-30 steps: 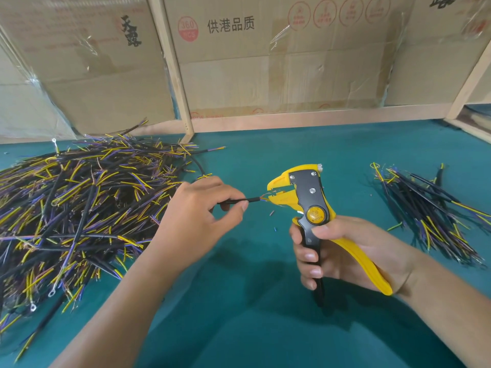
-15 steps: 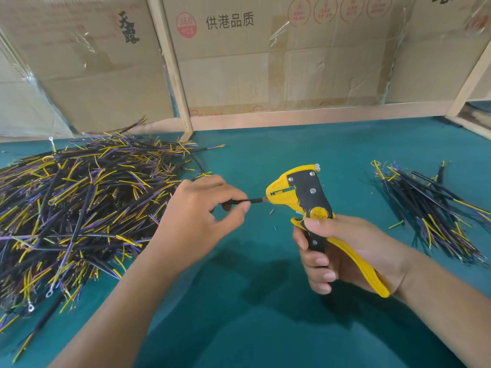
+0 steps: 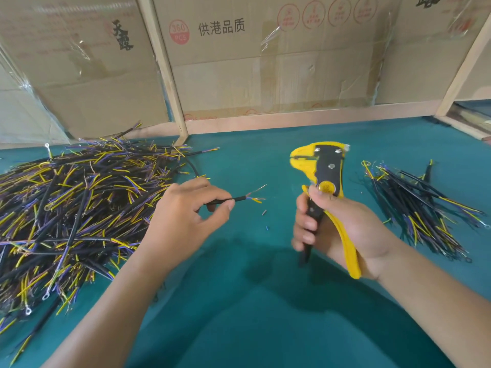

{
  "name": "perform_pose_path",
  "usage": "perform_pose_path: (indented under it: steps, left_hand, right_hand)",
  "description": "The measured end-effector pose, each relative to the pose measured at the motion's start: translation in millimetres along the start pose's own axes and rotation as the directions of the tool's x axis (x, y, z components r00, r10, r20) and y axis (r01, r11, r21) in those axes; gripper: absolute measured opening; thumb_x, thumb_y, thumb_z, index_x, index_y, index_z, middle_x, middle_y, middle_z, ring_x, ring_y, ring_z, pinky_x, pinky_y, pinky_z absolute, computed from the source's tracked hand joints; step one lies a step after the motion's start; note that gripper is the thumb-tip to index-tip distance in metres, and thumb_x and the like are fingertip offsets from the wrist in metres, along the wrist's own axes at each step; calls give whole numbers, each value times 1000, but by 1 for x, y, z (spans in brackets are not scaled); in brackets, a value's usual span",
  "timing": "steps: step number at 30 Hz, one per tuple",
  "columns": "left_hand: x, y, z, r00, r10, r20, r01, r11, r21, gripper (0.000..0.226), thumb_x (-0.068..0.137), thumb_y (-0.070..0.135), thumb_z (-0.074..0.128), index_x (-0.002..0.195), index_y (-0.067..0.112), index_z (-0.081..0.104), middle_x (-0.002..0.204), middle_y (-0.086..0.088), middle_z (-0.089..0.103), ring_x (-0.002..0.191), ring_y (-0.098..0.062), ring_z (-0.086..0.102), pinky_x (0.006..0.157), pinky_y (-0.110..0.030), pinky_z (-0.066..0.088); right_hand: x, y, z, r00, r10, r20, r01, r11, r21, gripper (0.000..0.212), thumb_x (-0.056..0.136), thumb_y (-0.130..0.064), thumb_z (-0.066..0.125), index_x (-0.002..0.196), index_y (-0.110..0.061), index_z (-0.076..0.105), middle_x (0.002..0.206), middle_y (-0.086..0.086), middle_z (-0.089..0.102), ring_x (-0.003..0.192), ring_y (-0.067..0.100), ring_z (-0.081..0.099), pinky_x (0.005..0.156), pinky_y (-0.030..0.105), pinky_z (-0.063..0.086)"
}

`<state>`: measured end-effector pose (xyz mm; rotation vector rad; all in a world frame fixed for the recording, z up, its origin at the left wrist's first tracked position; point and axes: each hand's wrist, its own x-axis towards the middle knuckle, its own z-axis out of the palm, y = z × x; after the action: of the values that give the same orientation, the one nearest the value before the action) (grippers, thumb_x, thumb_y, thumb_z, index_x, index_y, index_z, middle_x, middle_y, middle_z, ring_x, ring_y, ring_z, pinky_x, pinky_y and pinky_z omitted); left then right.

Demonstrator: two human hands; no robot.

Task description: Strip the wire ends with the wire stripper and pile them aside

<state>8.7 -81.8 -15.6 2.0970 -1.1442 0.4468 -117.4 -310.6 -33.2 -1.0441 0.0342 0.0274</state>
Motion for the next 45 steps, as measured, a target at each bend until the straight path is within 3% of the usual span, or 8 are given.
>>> perform_pose_path:
  steps: [2,5,11,17,27,33,40,45]
  left_hand:
    - [-1,3,2,999,19,27,-19,1000,2,17,90,32,62,81,22,73,70,10,56,67,-6,51,65,-35,38]
    - [-3,9,7,993,66,95,-69,997,28,23,91,38,58,82,23,73,70,10,55,68,-4,49,68,-39,40]
    - [-6,16,13,991,91,101,-93,995,24,25,91,37,57,83,20,73,72,10,55,70,-12,53,69,-47,42]
    - [-9,21,20,992,104,69,-108,993,54,25,91,37,57,84,19,74,72,8,56,68,-16,56,66,-46,43]
    - [-7,22,17,994,106,11,-107,989,103,27,91,37,56,83,19,74,71,7,57,68,-17,55,68,-40,39]
    - [-5,20,14,994,107,12,-108,989,101,27,92,39,56,84,21,74,73,9,56,69,-12,52,68,-36,37]
    - [-6,14,18,994,107,-22,-106,993,44,24,94,36,56,90,20,74,76,12,55,71,-5,48,68,-30,38]
    - [-6,13,21,998,44,-39,-46,996,-75,22,97,18,55,113,17,71,83,18,54,77,-7,53,71,-13,39]
  right_hand:
    - [3,0,-2,993,-84,-81,81,996,-41,22,88,-30,66,88,-8,65,71,9,48,62,26,49,64,39,49]
    - [4,-1,-5,963,-208,-169,123,903,-411,14,83,-27,66,88,-14,69,75,5,60,69,22,56,70,33,51]
    - [-1,1,4,968,-240,-69,123,698,-706,23,84,-42,66,89,-20,67,76,7,58,72,16,50,71,31,43]
    - [-2,7,9,963,-241,-122,117,780,-614,10,87,-24,71,94,-17,71,69,-6,63,66,10,57,64,17,50]
    - [-3,5,7,967,-224,-120,98,766,-635,9,94,-10,65,95,-16,71,69,-3,62,68,14,58,68,24,50]
    - [-3,3,4,974,-207,-92,107,779,-617,12,84,-25,64,92,-21,72,73,0,62,69,15,59,68,25,52]
    - [2,2,-2,969,-197,-149,119,901,-417,12,89,-12,65,89,-19,74,74,6,58,71,21,57,69,30,55]
    - [9,5,-4,975,12,-223,-1,999,50,17,98,-5,48,102,-5,64,78,9,54,67,24,55,65,42,54]
